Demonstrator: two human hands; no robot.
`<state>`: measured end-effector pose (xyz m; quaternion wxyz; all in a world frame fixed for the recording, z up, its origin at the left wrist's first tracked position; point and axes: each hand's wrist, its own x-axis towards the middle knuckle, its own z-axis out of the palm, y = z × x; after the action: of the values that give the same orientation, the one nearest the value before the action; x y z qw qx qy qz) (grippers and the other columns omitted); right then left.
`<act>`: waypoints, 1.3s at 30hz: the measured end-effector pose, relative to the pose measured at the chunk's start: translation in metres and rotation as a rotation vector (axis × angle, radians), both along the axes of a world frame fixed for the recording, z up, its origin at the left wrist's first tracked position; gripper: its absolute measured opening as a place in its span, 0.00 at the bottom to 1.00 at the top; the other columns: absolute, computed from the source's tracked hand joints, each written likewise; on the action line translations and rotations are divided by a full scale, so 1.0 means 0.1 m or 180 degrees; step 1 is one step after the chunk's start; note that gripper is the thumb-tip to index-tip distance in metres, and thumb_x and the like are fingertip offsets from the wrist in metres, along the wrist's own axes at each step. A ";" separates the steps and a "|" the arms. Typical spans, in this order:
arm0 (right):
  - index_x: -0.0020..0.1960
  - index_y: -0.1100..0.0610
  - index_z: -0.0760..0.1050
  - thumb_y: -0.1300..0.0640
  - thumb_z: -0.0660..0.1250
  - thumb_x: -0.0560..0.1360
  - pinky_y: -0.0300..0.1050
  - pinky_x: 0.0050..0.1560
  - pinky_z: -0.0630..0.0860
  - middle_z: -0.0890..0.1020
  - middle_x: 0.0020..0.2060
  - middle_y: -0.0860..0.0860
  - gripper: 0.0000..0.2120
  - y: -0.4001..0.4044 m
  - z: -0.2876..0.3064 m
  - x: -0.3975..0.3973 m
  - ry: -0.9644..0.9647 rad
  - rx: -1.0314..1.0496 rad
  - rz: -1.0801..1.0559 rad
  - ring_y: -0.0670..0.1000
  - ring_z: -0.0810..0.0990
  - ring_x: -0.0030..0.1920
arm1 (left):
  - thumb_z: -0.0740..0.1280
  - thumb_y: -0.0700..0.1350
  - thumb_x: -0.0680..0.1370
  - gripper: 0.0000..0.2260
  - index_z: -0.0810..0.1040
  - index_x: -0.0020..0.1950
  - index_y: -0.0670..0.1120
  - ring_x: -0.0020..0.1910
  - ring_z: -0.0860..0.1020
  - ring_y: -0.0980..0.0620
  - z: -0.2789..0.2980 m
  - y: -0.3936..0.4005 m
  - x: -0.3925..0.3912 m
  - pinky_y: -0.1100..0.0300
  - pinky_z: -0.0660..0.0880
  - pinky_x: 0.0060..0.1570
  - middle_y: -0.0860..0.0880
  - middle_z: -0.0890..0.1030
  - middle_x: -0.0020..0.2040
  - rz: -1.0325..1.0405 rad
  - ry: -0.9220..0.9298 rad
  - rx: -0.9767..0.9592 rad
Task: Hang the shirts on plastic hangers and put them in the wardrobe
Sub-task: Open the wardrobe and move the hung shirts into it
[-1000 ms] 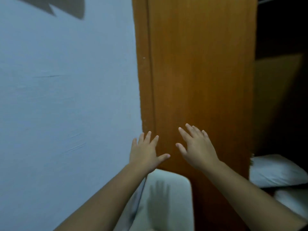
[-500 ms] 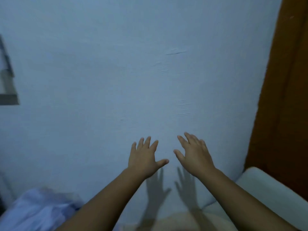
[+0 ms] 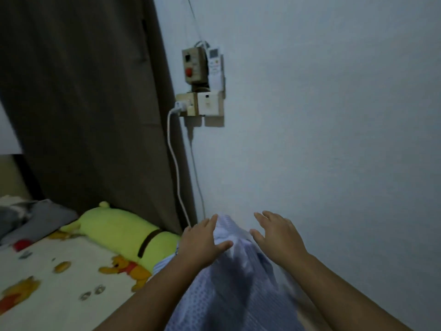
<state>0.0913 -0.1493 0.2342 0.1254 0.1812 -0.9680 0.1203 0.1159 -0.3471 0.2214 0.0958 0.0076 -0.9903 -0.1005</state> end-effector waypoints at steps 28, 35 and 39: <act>0.77 0.45 0.50 0.44 0.58 0.79 0.55 0.73 0.56 0.47 0.77 0.48 0.30 -2.00 -1.23 -0.78 -0.1378 0.0558 0.1215 0.50 0.50 0.76 | 0.63 0.60 0.78 0.40 0.43 0.78 0.43 0.68 0.71 0.43 -1.48 -1.66 -0.38 0.58 0.69 0.59 0.41 0.68 0.73 0.1151 -0.1402 0.2354; 0.77 0.47 0.53 0.45 0.60 0.78 0.49 0.73 0.58 0.50 0.77 0.49 0.30 -1.98 -1.16 -0.88 -0.1379 0.0161 0.1302 0.51 0.55 0.75 | 0.74 0.58 0.69 0.50 0.47 0.79 0.44 0.73 0.63 0.44 -1.37 -1.62 -0.35 0.55 0.66 0.64 0.43 0.60 0.76 0.1430 -0.0674 0.2490; 0.75 0.50 0.58 0.46 0.60 0.78 0.45 0.72 0.56 0.60 0.75 0.51 0.28 -1.96 -0.95 -0.95 -0.0564 0.0062 0.1319 0.50 0.59 0.74 | 0.76 0.56 0.67 0.47 0.51 0.78 0.51 0.69 0.67 0.47 -1.17 -1.53 -0.29 0.57 0.69 0.56 0.47 0.64 0.72 0.1334 -0.0116 0.2214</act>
<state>-0.0039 -0.3449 0.1390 0.0108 0.3661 -0.9184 0.1495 0.0869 -0.5001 0.1047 0.0884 0.2430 -0.8758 -0.4076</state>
